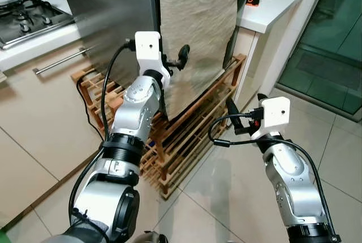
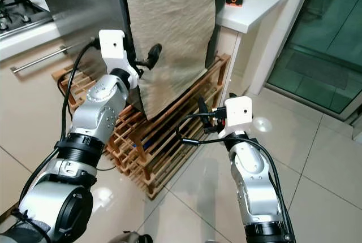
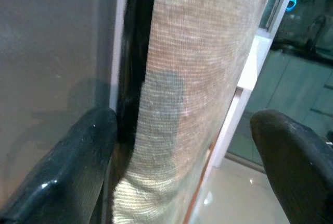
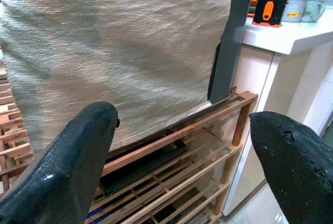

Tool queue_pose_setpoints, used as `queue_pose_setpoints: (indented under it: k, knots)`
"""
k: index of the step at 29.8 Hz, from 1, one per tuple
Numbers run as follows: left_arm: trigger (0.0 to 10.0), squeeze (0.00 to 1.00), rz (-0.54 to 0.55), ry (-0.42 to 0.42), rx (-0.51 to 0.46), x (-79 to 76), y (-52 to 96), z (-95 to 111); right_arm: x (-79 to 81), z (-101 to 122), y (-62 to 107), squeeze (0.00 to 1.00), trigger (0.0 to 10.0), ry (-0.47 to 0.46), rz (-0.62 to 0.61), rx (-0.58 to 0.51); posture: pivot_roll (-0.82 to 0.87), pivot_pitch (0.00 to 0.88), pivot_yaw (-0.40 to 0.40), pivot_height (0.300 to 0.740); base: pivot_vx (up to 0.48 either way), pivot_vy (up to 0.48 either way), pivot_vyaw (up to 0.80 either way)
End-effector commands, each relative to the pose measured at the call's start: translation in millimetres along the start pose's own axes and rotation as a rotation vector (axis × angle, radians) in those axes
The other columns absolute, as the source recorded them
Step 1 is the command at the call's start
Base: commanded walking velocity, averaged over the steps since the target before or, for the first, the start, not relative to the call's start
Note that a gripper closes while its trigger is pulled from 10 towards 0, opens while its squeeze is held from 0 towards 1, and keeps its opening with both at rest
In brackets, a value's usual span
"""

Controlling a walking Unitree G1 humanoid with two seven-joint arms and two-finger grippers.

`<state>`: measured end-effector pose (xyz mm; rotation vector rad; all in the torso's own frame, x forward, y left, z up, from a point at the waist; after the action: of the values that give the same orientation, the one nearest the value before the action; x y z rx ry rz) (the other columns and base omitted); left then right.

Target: Restocking fridge

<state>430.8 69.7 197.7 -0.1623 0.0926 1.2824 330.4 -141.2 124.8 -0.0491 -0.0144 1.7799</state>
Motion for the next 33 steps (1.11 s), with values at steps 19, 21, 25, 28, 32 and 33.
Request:
queue_pose_setpoints:
  k: [19,21,25,28,32,33]
  knots:
    - [10.0,0.00,-0.364,0.024,-0.024,-75.7,-13.7,5.0,4.7,-0.8,0.8,0.00,10.0,-0.012,0.027,0.011,-0.15,0.000,0.052,0.740,0.000,0.000,0.00]
    - [10.0,0.00,-0.430,0.016,-0.029,-94.9,-13.8,5.1,6.2,-1.7,1.9,0.00,10.0,-0.013,0.033,0.015,-0.15,0.000,0.053,0.740,0.000,0.000,0.00]
    - [10.0,0.00,-0.485,0.012,-0.021,-132.1,-14.8,2.1,8.2,-3.4,2.2,0.00,10.0,-0.012,0.040,0.021,-0.16,0.000,0.054,0.740,0.000,0.000,0.00]
    - [10.0,0.00,-0.617,0.061,-0.019,-184.6,-6.1,5.4,11.5,-2.2,2.1,0.00,10.0,-0.006,0.053,0.020,-0.17,0.000,0.058,0.740,0.000,0.000,0.00]
    - [10.0,0.00,-0.798,0.131,-0.025,-233.2,12.5,12.0,10.5,-5.6,5.9,0.00,10.0,-0.007,0.053,0.032,-0.21,0.000,0.065,0.740,0.000,0.000,0.00]
    - [10.0,0.00,-0.866,0.151,-0.029,-250.2,21.0,14.4,11.6,-7.5,7.1,0.00,10.0,-0.008,0.057,0.039,-0.21,0.000,0.065,0.740,0.000,0.000,0.00]
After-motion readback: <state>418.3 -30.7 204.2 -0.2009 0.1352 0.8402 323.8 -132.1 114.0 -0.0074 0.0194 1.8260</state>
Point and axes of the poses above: a point about 5 cm out from each wrist's last joint towards the gripper, its own y axis pointing back from the gripper into the wrist, its own z axis along the axis of the wrist's last joint, x = y × z, the point moved 5 cm from there along -y, pointing out of the wrist towards the gripper, and after that the axes turned 1 degree about -y, right-handed, at the moved point
